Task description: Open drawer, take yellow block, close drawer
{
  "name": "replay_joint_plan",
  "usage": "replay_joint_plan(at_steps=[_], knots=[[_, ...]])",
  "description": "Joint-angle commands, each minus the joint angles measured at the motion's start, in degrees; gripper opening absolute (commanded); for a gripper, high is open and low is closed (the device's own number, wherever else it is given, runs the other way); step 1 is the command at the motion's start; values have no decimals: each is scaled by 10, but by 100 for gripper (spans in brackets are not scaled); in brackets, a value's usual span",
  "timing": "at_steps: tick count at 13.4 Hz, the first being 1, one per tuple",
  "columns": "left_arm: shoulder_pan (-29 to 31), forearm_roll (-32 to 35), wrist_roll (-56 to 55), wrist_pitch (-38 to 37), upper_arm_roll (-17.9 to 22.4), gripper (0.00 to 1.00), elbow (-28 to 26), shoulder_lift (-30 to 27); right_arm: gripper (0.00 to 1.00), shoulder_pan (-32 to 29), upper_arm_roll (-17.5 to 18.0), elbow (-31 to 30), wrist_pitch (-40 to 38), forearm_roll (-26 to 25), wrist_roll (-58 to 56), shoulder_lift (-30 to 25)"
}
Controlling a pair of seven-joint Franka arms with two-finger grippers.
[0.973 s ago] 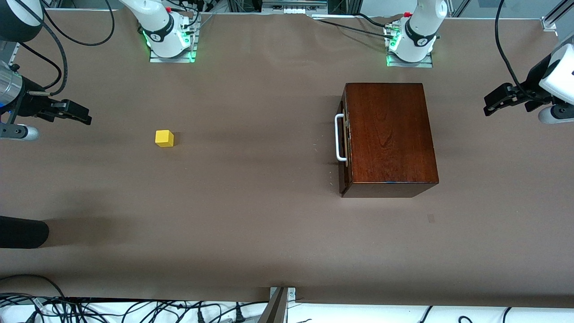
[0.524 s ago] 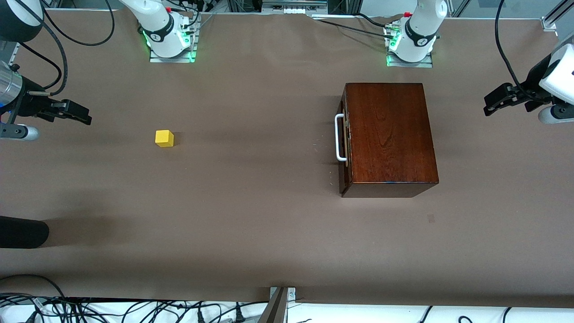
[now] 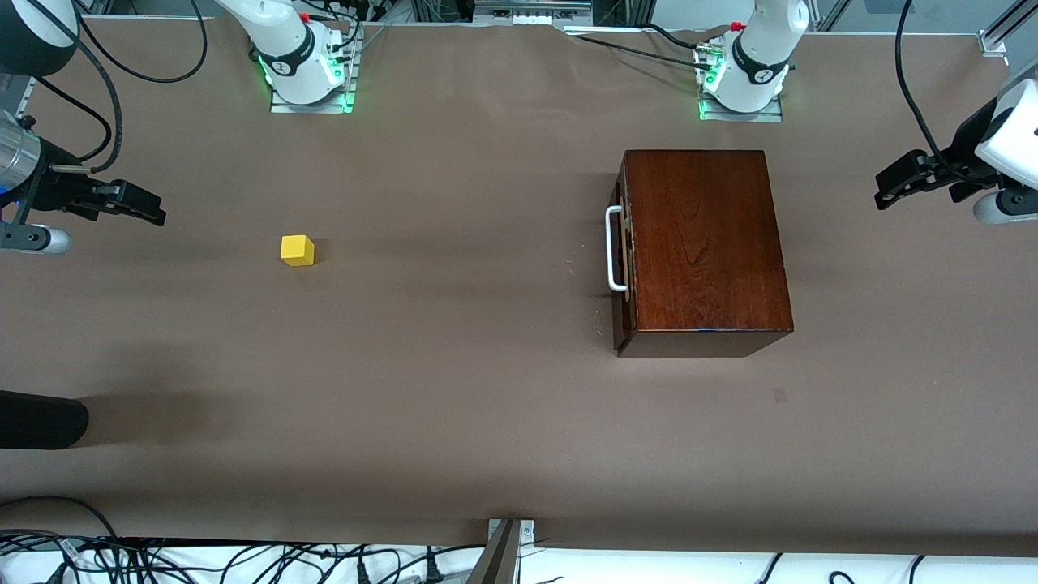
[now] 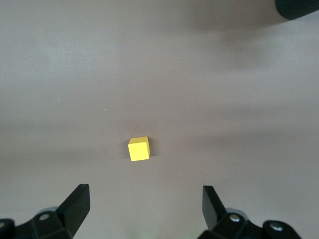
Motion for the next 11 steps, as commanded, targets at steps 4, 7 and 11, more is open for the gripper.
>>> replay_joint_plan(at_steps=[4, 7, 11], knots=[[9, -17, 14, 8, -1, 100, -11, -13, 100, 4, -4, 0, -5, 2, -2, -7], [10, -18, 15, 8, -1, 100, -10, -12, 100, 4, -4, 0, -4, 2, -2, -7], [21, -20, 57, 16, 0, 100, -9, -11, 100, 4, -3, 1, -4, 2, -2, -7]])
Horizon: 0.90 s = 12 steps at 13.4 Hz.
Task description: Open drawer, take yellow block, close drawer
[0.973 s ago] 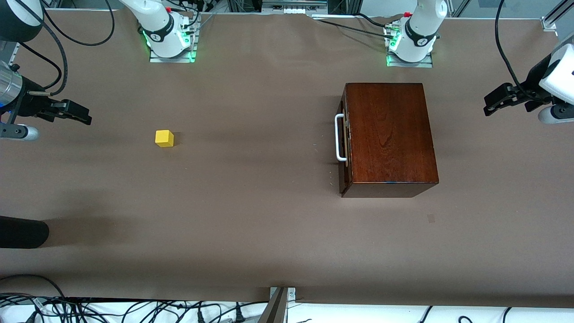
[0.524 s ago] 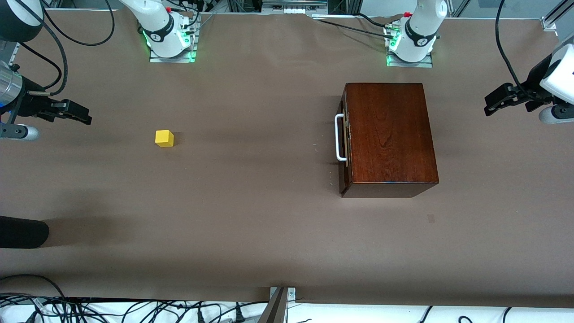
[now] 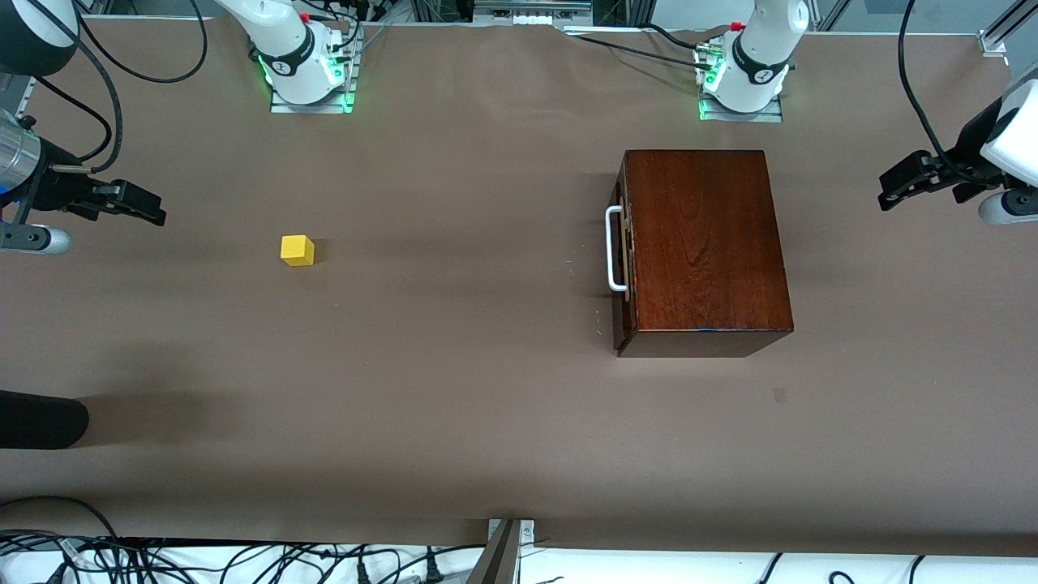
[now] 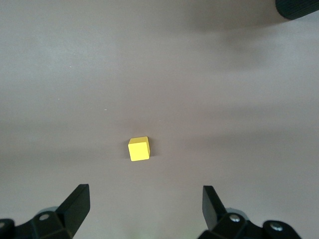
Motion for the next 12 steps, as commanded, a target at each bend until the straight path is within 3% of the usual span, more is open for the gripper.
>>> replay_joint_plan(at_steps=[1, 12], knots=[[18, -20, 39, 9, 0, 100, -8, -11, 100, 4, -3, 0, -4, 2, -2, -7], [16, -20, 36, 11, -7, 100, 13, 3, 100, 4, -4, 1, -6, 4, -2, -9]])
